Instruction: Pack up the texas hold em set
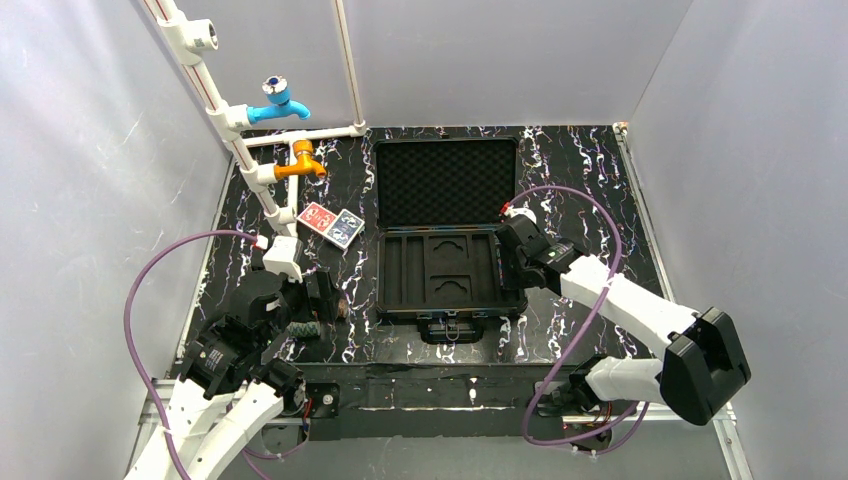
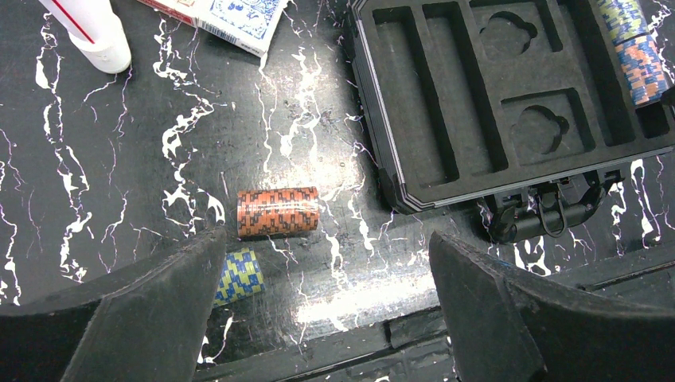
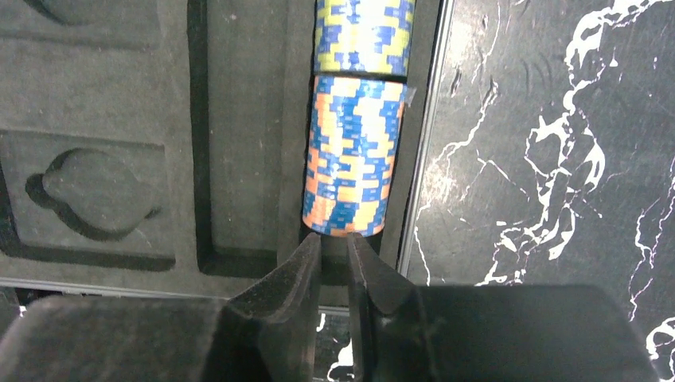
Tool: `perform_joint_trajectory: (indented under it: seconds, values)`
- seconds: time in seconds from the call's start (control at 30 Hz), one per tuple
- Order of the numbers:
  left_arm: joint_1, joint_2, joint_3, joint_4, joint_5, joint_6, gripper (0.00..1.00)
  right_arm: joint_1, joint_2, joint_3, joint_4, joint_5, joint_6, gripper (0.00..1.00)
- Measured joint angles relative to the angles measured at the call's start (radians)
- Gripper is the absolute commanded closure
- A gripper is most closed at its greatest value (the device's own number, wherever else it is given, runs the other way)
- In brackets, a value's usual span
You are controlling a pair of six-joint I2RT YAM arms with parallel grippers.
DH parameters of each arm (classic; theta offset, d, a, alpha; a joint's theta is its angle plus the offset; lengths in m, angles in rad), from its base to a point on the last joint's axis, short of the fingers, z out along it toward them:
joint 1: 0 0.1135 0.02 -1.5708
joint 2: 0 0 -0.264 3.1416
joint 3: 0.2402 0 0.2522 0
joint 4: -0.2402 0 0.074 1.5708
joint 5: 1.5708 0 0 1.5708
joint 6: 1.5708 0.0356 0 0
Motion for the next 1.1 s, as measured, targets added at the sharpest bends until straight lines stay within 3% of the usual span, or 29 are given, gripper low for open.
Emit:
perform_joint_trajectory:
  seconds: [0.17, 0.4, 0.9, 1.0, 1.1]
  values:
    - [0.0, 0.004, 0.0, 0.0, 0.0, 0.0, 0.01, 0.01, -0.047, -0.019, -0.033, -0.003, 0.018, 0.68]
    - [0.0, 0.006, 0.0, 0.0, 0.0, 0.0, 0.01, 0.011, -0.058, -0.069, -0.031, -0.016, 0.041, 0.74]
    - [0.0, 0.017, 0.0, 0.0, -0.003, 0.0, 0.01, 0.013, 0.036, -0.072, 0.032, 0.04, 0.021, 0.74]
    - [0.0, 0.027, 0.0, 0.0, -0.006, 0.0, 0.01, 0.017, 0.047, -0.063, 0.03, 0.051, 0.008, 0.7]
    - [0.0, 0.04, 0.0, 0.0, -0.012, -0.001, 0.01, 0.017, 0.048, -0.061, 0.029, 0.049, 0.001, 0.58]
